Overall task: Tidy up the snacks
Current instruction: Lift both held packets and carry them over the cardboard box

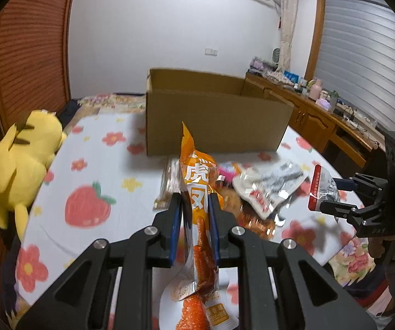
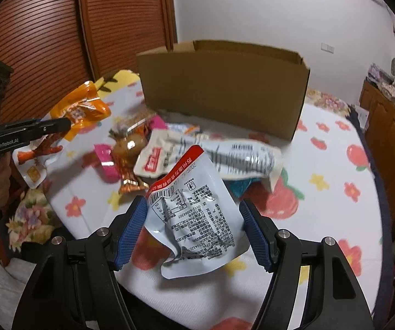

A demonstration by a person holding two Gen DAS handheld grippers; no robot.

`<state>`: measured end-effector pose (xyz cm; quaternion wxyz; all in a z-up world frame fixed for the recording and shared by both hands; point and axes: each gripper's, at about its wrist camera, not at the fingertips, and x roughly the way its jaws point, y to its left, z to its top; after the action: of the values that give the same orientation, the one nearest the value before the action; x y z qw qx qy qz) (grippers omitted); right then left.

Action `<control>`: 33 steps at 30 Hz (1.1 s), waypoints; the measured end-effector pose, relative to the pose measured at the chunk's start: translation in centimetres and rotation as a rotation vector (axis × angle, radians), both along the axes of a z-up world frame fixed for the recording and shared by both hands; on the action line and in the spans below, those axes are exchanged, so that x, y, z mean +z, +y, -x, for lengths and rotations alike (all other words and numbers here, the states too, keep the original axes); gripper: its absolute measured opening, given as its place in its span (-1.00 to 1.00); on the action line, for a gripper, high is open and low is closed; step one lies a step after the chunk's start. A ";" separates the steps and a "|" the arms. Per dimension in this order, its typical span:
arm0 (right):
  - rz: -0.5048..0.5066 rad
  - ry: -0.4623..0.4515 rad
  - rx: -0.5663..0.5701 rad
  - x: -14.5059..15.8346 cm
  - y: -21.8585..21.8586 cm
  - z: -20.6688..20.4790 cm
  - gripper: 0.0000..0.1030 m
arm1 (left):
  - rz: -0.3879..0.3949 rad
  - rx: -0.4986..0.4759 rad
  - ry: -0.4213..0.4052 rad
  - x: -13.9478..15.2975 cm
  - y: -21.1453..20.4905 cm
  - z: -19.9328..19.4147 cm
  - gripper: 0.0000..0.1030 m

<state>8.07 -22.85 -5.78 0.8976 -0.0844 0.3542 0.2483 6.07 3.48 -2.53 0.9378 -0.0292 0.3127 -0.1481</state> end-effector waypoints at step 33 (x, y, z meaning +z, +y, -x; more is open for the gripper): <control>0.010 -0.216 -0.093 11.7 1.0 -16.7 0.40 | -0.027 -0.029 -0.133 10.6 -3.1 -18.0 -0.69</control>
<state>24.75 -21.89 5.87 0.9407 -0.0988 0.2601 0.1941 24.03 0.40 8.12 0.9545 -0.0021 0.2520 -0.1592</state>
